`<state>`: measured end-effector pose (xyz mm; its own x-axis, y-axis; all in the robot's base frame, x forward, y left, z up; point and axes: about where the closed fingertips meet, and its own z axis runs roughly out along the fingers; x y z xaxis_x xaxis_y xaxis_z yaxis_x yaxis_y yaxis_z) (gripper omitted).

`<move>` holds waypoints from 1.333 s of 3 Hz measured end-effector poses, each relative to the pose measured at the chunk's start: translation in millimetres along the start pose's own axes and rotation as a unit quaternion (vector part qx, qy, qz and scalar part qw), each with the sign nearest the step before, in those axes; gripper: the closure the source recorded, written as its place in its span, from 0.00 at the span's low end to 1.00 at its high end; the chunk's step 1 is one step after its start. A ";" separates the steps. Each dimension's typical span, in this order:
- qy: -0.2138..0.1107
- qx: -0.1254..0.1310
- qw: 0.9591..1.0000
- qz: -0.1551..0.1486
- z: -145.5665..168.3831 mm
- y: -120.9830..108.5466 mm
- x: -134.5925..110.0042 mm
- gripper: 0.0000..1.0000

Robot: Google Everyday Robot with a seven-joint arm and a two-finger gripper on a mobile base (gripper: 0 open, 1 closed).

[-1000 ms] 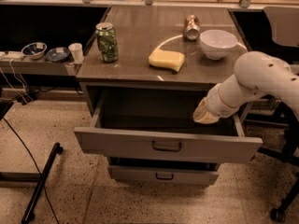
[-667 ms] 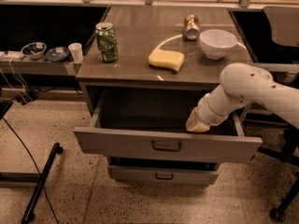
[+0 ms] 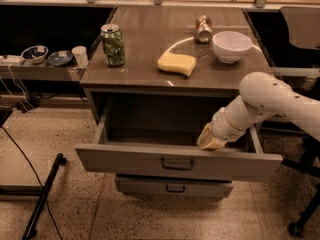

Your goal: Open top drawer

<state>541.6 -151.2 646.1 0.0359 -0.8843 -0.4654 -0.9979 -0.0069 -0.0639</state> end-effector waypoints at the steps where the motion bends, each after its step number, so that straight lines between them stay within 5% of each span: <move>1: -0.042 -0.046 0.998 0.011 -10.7 31.0 -8.6 1.00; 2: -0.066 -0.102 0.992 0.035 -28.5 83.7 -10.7 1.00; 3: -0.074 -0.125 0.988 0.043 -39.2 110.6 -13.0 1.00; 4: -0.109 -0.063 0.991 0.052 -77.8 107.0 -14.5 1.00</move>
Offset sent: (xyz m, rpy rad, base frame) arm -0.1233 -0.0135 0.0362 0.1607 0.3073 0.0445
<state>430.1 -175.4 714.7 -0.0701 -0.7618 -0.6440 -0.9951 0.0083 0.0985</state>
